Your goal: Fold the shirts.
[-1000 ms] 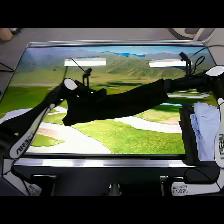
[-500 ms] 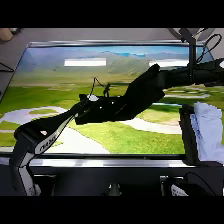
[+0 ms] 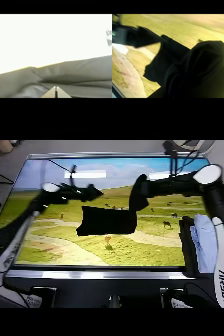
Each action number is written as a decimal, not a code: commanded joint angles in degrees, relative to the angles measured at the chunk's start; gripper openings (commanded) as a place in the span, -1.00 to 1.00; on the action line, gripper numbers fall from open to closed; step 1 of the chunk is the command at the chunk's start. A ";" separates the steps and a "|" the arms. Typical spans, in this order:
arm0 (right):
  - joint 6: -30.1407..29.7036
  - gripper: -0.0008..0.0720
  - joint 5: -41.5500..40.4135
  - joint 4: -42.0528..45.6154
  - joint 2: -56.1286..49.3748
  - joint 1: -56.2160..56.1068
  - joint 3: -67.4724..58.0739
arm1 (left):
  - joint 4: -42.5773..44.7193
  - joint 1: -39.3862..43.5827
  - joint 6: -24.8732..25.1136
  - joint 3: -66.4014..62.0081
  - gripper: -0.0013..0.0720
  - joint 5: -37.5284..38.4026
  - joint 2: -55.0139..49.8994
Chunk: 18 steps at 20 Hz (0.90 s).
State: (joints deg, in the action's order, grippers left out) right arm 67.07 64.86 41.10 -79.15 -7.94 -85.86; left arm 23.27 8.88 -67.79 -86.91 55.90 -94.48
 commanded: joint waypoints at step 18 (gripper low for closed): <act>-3.21 0.65 -2.19 -4.57 -20.24 -9.70 -0.24 | 14.38 -30.23 0.31 -0.02 -0.89 13.73 35.67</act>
State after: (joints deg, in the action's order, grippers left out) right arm 59.09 50.83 22.11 -102.15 -23.90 -86.11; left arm 35.66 -21.12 -67.48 -86.96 69.30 -59.29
